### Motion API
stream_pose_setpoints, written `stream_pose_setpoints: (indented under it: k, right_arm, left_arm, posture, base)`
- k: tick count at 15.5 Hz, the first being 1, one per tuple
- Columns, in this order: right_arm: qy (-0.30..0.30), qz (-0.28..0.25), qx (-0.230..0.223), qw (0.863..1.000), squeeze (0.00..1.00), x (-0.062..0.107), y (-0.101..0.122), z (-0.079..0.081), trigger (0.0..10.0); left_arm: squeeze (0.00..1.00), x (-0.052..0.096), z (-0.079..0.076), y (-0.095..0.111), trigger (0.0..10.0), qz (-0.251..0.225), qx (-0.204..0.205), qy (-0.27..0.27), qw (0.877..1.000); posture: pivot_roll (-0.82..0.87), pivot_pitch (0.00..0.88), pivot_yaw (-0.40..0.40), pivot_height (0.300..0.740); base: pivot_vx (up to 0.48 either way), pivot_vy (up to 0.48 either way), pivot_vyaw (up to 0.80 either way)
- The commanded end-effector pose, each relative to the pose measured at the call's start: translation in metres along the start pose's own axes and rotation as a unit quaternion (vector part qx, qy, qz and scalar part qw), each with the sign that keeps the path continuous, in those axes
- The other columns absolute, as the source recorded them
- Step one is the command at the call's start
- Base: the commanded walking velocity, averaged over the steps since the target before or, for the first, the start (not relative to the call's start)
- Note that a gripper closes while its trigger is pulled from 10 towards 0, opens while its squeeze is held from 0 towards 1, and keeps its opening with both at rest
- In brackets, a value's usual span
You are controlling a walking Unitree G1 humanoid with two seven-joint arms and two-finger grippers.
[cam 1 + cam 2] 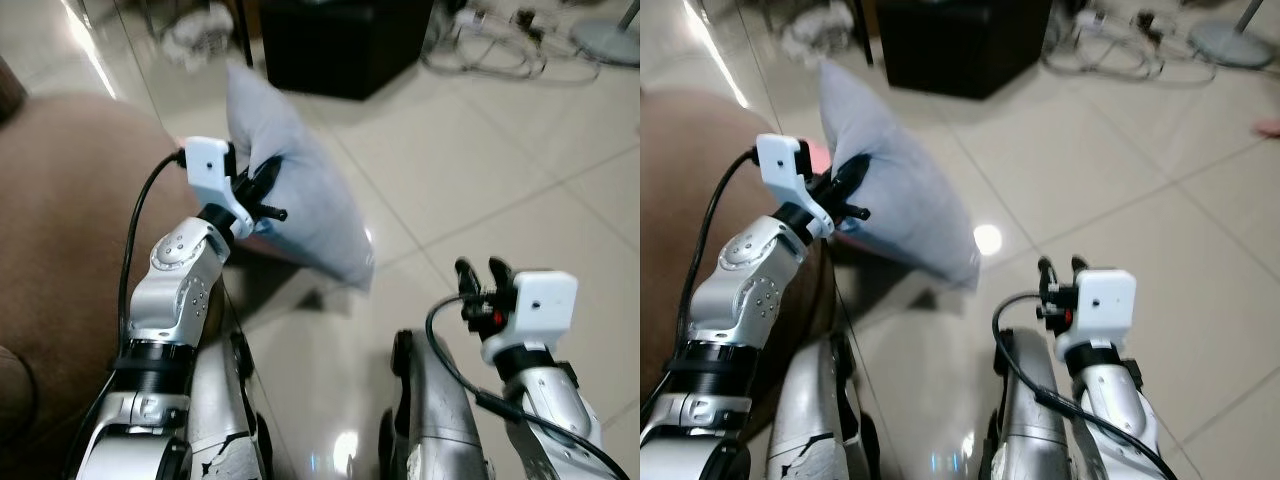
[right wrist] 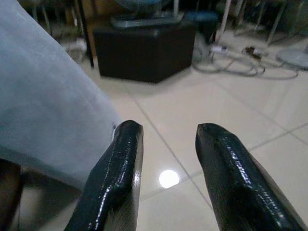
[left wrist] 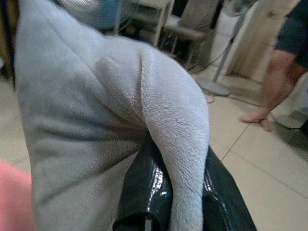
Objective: Move the pillow to the sofa from floor
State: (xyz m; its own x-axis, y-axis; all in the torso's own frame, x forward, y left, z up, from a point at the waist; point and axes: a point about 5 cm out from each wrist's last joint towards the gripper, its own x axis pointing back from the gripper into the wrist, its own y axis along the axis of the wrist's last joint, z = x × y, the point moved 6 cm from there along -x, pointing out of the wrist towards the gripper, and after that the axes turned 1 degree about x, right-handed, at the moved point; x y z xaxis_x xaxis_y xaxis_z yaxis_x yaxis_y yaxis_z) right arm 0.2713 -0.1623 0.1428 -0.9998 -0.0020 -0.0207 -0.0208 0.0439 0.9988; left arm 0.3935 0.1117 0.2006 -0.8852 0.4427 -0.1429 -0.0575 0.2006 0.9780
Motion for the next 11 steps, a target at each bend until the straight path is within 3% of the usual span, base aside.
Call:
stream_pose_setpoints:
  k: [1, 2, 4, 6, 8, 11]
  right_arm:
    - [-0.021, -0.002, -0.013, 1.000, 0.00, 0.001, 0.002, -0.006, 10.0]
    - [-0.033, 0.000, -0.039, 0.999, 0.00, -0.001, 0.003, -0.009, 10.0]
    - [-0.034, 0.004, -0.039, 0.999, 0.00, -0.004, 0.003, -0.012, 10.0]
    - [-0.041, 0.003, -0.034, 0.999, 0.00, -0.007, 0.005, -0.016, 10.0]
    - [-0.031, 0.007, -0.061, 0.998, 0.00, -0.009, 0.007, -0.017, 10.0]
    - [-0.006, 0.018, -0.079, 0.997, 0.00, -0.011, 0.003, -0.014, 10.0]
  left_arm:
    - [0.00, 0.003, -0.007, 0.005, 10.0, -0.003, -0.006, -0.010, 1.000]
    - [0.00, 0.007, -0.009, -0.001, 10.0, 0.003, -0.020, -0.003, 1.000]
    - [0.00, 0.016, -0.011, -0.017, 10.0, 0.018, -0.082, 0.009, 0.996]
    - [0.00, 0.020, -0.017, -0.026, 10.0, 0.033, -0.101, 0.008, 0.994]
    - [0.00, 0.027, -0.024, -0.038, 10.0, 0.054, -0.121, -0.009, 0.991]
    - [0.00, 0.032, -0.015, -0.045, 10.0, 0.068, -0.126, 0.000, 0.990]
  posture:
    - [-0.07, 0.034, 0.024, 0.546]
    - [-0.06, 0.028, 0.019, 0.556]
    - [-0.05, 0.023, 0.011, 0.576]
    - [-0.06, 0.021, 0.007, 0.596]
    - [-0.06, 0.015, -0.004, 0.616]
    - [-0.04, 0.010, -0.021, 0.641]
  base:
    - [0.000, 0.000, 0.00]
    - [0.000, 0.000, 0.00]
    - [0.000, 0.000, 0.00]
    - [0.000, 0.000, 0.00]
    - [0.000, 0.000, 0.00]
    - [0.000, 0.000, 0.00]
